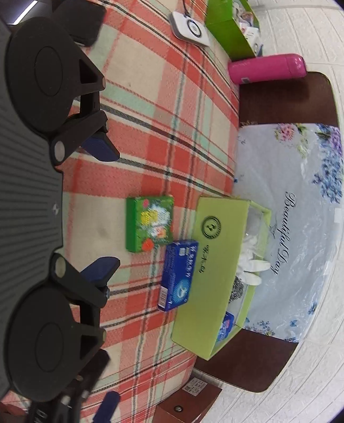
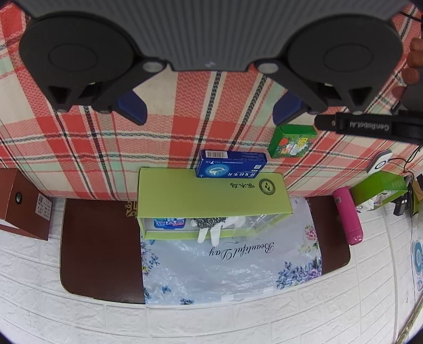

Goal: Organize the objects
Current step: 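Withdraw both open tools from the lime-green box back over the table, then grasp the green snack box with the left tool while the right tool grasps the blue medicine box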

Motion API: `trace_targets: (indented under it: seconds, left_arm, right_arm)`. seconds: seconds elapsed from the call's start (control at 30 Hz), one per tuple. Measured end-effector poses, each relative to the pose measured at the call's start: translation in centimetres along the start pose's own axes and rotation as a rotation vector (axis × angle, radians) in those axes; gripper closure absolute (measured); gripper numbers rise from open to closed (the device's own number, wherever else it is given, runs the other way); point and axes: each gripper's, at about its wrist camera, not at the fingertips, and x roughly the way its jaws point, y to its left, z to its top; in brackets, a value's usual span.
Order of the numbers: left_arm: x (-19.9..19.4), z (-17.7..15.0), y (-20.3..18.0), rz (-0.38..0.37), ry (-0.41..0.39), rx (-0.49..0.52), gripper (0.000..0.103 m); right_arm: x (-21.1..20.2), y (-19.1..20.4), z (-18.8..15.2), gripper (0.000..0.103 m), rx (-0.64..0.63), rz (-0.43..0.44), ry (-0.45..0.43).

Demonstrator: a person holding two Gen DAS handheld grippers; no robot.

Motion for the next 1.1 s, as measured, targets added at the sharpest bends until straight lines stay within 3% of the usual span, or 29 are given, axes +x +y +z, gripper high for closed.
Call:
trace_targets:
  seconds: [0.27, 0.3, 0.37, 0.5, 0.6, 0.8, 1.1]
  left_arm:
    - [4.8, 2.0, -1.6, 0.01, 0.017, -0.007, 0.021]
    - [5.2, 2.0, -1.5, 0.008, 0.021, 0.0, 0.023]
    - [5.7, 2.1, -1.0, -0.018, 0.04, 0.005, 0.038]
    - [5.0, 2.0, 0.8, -0.034, 0.033, -0.01, 0.039]
    - [4.5, 2.1, 2.3, -0.004, 0.018, -0.002, 0.039]
    - [4.6, 2.4, 4.9, -0.019, 0.037, -0.052, 0.039]
    - [4.9, 2.3, 6.2, -0.072, 0.046, -0.055, 0.039]
  right_arm:
    - [0.7, -0.6, -0.2, 0.0, 0.002, -0.02, 0.023]
    - [0.9, -0.7, -0.1, 0.0, 0.003, -0.021, 0.026]
    - [1.3, -0.7, 0.0, 0.0, 0.003, -0.024, 0.034]
    - [2.9, -0.1, 0.6, 0.0, -0.004, -0.018, 0.046]
    - [5.1, 0.7, 1.6, 0.0, 0.001, -0.015, 0.055]
    - [11.2, 2.8, 4.6, 0.0, 0.066, -0.001, 0.093]
    - [17.5, 5.1, 6.3, 0.0, -0.031, -0.034, 0.117]
